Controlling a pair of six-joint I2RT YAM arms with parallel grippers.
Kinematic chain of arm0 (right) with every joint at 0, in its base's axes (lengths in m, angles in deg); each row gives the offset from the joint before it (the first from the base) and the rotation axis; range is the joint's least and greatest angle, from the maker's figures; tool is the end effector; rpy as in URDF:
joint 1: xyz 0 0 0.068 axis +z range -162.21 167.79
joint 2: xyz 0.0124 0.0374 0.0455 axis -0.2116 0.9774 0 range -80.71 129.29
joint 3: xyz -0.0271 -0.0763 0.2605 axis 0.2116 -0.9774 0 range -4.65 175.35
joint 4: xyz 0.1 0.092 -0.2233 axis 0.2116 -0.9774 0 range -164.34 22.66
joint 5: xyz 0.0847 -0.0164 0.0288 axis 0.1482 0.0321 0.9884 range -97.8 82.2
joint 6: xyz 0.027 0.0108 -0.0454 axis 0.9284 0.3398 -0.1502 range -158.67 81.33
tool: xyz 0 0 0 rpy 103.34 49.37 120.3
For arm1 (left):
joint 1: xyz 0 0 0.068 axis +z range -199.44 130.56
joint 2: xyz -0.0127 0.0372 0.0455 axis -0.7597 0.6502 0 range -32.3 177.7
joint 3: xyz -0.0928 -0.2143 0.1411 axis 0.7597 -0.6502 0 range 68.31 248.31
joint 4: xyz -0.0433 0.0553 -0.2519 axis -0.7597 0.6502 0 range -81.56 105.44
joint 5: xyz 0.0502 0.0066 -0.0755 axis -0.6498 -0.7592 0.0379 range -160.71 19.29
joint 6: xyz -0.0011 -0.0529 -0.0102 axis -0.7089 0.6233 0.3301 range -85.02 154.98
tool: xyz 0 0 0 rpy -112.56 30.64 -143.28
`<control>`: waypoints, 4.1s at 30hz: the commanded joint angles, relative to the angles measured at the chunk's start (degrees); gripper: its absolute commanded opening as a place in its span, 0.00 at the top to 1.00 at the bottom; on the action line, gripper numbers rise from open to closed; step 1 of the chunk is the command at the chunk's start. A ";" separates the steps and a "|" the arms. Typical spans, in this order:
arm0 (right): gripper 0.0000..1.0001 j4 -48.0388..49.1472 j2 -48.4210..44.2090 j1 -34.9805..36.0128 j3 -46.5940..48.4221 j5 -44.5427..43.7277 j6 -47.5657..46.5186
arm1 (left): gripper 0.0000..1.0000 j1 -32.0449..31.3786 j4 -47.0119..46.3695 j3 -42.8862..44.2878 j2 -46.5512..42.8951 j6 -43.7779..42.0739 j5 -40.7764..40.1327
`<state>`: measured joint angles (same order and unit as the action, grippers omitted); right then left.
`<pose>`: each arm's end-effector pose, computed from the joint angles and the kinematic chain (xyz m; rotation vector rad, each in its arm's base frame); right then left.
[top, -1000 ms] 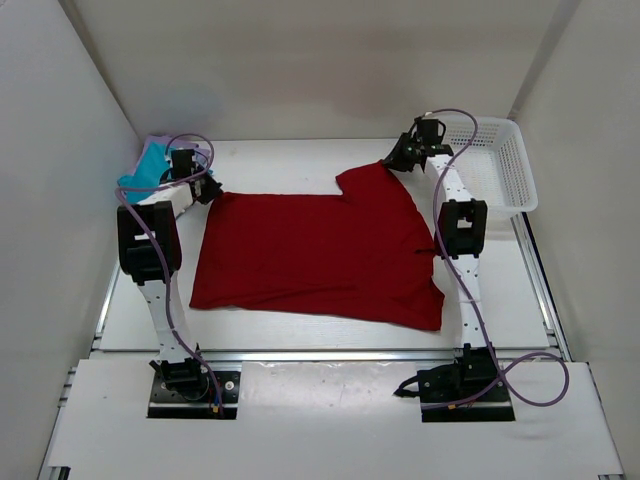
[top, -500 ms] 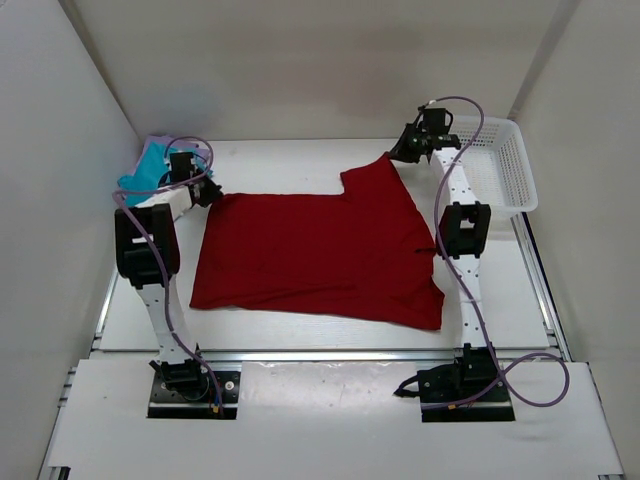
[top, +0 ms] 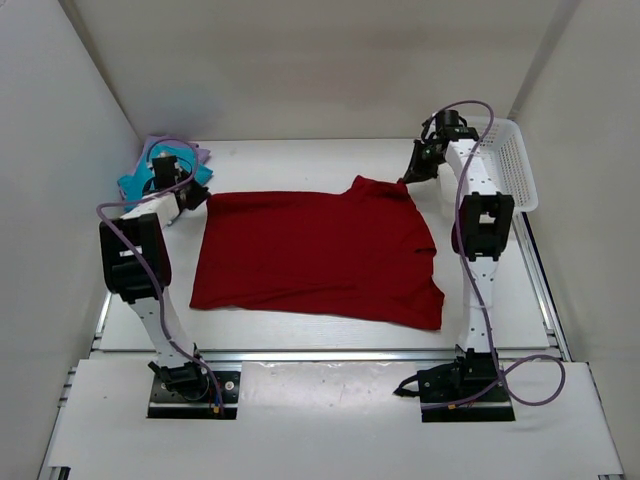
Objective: Fold and stack the t-shirts
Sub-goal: Grap the side of the flattened tshirt furthest away from the robot with both arms, then fold the other side of the tshirt into a rectangle
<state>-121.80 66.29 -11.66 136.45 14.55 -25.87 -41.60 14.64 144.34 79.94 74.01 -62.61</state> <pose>0.5439 0.0187 0.1988 0.1428 2.6124 0.5928 0.4304 0.0542 0.1879 -0.8641 2.1774 -0.4372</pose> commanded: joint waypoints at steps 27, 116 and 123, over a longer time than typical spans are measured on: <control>1.00 33.01 -74.38 1.99 -85.63 -12.41 5.31 | 1.00 7.72 -6.90 -28.56 -25.40 0.61 5.61; 0.99 52.34 -79.07 25.17 -115.08 -11.52 18.23 | 0.88 -38.60 -33.08 -47.47 -31.23 12.73 4.99; 1.00 50.86 -83.87 29.15 -121.67 -13.56 21.92 | 0.89 -27.28 -41.87 -53.95 -22.69 18.62 12.29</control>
<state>-70.30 -14.49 16.06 16.39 2.88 -5.30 -73.56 -22.02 93.89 56.49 89.31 -53.98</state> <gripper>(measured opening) 0.005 0.131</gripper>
